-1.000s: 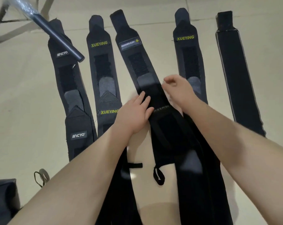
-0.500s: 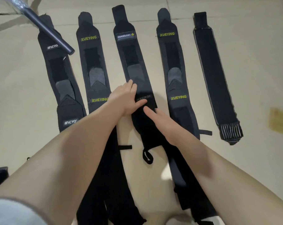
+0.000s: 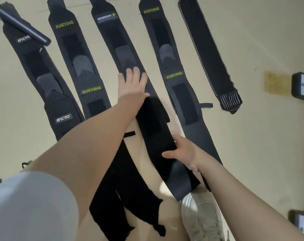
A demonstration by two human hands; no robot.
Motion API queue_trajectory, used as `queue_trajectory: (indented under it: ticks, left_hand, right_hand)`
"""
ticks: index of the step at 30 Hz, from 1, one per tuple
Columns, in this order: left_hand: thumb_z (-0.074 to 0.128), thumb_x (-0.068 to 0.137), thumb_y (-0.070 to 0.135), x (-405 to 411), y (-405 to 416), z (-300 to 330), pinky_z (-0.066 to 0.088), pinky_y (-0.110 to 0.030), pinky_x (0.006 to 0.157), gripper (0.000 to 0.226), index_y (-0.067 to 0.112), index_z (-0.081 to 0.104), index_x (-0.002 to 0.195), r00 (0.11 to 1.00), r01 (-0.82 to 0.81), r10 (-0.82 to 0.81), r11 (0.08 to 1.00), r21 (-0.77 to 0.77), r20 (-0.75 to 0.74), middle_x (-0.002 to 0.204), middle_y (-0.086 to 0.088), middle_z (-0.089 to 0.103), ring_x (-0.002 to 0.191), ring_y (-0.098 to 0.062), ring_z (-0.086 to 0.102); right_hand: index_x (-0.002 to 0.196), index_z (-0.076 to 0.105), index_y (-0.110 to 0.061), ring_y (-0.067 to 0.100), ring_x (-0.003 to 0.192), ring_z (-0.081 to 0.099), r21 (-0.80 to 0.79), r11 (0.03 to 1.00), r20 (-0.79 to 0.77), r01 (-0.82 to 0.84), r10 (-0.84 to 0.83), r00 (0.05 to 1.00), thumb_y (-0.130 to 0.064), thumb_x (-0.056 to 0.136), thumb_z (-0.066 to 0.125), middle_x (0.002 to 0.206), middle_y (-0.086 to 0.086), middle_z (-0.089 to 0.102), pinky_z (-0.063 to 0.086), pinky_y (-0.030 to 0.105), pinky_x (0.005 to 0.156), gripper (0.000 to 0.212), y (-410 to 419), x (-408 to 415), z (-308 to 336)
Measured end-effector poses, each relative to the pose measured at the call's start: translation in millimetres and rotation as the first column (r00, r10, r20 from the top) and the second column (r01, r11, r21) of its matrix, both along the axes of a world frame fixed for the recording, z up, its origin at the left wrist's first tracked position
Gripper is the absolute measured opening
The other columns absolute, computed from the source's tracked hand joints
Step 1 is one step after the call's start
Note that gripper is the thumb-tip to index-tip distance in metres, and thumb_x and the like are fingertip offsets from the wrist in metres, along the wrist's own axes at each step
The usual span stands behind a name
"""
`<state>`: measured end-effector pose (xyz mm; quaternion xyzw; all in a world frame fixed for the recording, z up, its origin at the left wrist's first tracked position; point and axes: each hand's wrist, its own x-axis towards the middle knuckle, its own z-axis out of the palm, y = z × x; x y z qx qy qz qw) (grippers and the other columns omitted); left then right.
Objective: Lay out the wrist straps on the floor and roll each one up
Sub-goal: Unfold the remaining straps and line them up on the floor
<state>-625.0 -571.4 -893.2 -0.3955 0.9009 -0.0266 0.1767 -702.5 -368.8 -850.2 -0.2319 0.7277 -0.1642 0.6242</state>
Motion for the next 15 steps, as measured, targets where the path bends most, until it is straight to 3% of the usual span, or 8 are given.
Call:
queue_trajectory:
  ticks: [1,2,3,5,7,9,12,15]
  left_hand:
    - [0.073,0.072,0.048,4.2,9.4,2.8,0.046,-0.034,0.081,0.056,0.011,0.057,0.111,0.996,0.079,-0.081,0.995,-0.061,-0.028,0.113,-0.013,0.058,0.099,-0.026,0.058]
    - [0.077,0.069,0.042,8.6,18.1,7.3,0.045,-0.029,0.067,0.041,0.013,0.062,0.093,0.989,0.122,-0.129,0.989,-0.084,-0.079,0.094,-0.008,0.061,0.081,-0.022,0.059]
    - [0.072,0.077,0.040,11.6,28.1,10.1,0.044,-0.029,0.066,0.034,0.012,0.061,0.092,0.986,0.085,-0.087,0.996,-0.015,-0.145,0.092,-0.007,0.060,0.080,-0.021,0.059]
    - [0.047,0.095,0.043,16.6,53.4,0.2,0.041,-0.034,0.089,0.044,0.008,0.050,0.122,0.970,0.012,0.039,0.978,0.207,-0.239,0.124,-0.016,0.050,0.113,-0.029,0.049]
    - [0.035,0.095,0.053,28.1,73.8,-4.3,0.021,-0.040,0.112,0.068,0.011,0.022,0.146,0.974,0.012,0.071,0.933,0.360,-0.216,0.153,-0.020,0.015,0.142,-0.033,0.015]
    - [0.036,0.089,0.066,39.7,82.6,-11.6,0.005,-0.042,0.118,0.088,0.016,-0.002,0.151,0.982,0.019,0.062,0.910,0.415,-0.181,0.156,-0.014,-0.016,0.145,-0.027,-0.012]
    - [0.042,0.082,0.072,42.1,81.1,-20.2,0.000,-0.042,0.117,0.103,0.017,-0.013,0.149,0.994,0.038,-0.001,0.940,0.339,-0.108,0.155,-0.013,-0.023,0.144,-0.027,-0.017]
    - [0.043,0.080,0.073,41.5,76.7,-19.2,-0.002,-0.041,0.117,0.106,0.016,-0.013,0.149,0.994,0.078,-0.054,0.956,0.284,-0.092,0.155,-0.015,-0.020,0.145,-0.029,-0.014]
  right_hand:
    - [0.111,0.054,-0.021,0.015,0.102,0.061,-0.001,1.000,-0.073,0.019,-0.019,0.997,-0.013,0.086,0.066,0.109,-0.003,0.064,0.049,0.027,0.088,0.029,7.3,4.0,-3.9]
    - [0.113,0.054,-0.018,0.016,0.102,0.060,-0.005,1.000,-0.153,0.031,-0.031,0.988,-0.012,0.087,0.064,0.108,-0.004,0.063,0.047,0.027,0.087,0.029,13.6,7.2,-7.0]
    - [0.115,0.054,-0.015,0.016,0.100,0.059,-0.013,0.999,-0.225,0.032,-0.035,0.974,-0.012,0.089,0.062,0.106,-0.004,0.061,0.045,0.024,0.084,0.027,18.7,10.4,-8.9]
    - [0.113,0.055,-0.009,0.016,0.094,0.055,-0.027,1.000,-0.347,0.008,-0.017,0.938,-0.016,0.093,0.056,0.100,-0.003,0.059,0.039,0.023,0.078,0.021,27.2,16.1,-17.3]
    - [0.108,0.055,-0.007,0.018,0.091,0.055,-0.030,0.999,-0.440,0.023,-0.034,0.897,-0.021,0.095,0.052,0.098,0.000,0.059,0.041,0.028,0.075,0.020,32.8,20.9,-26.9]
    - [0.103,0.056,-0.005,0.022,0.088,0.057,-0.033,0.987,-0.454,0.157,-0.155,0.878,-0.025,0.096,0.052,0.095,0.005,0.061,0.043,0.031,0.073,0.022,33.4,21.8,-34.6]
    - [0.090,0.055,-0.005,0.024,0.082,0.057,-0.024,0.949,-0.458,0.314,-0.289,0.841,-0.033,0.094,0.055,0.080,0.004,0.058,0.044,0.033,0.071,0.028,35.0,22.7,-40.7]
    - [0.080,0.047,-0.013,0.023,0.079,0.054,0.047,0.988,-0.562,0.145,-0.094,0.822,-0.044,0.091,0.055,0.071,-0.003,0.051,0.043,0.037,0.080,0.034,46.8,23.9,-42.4]
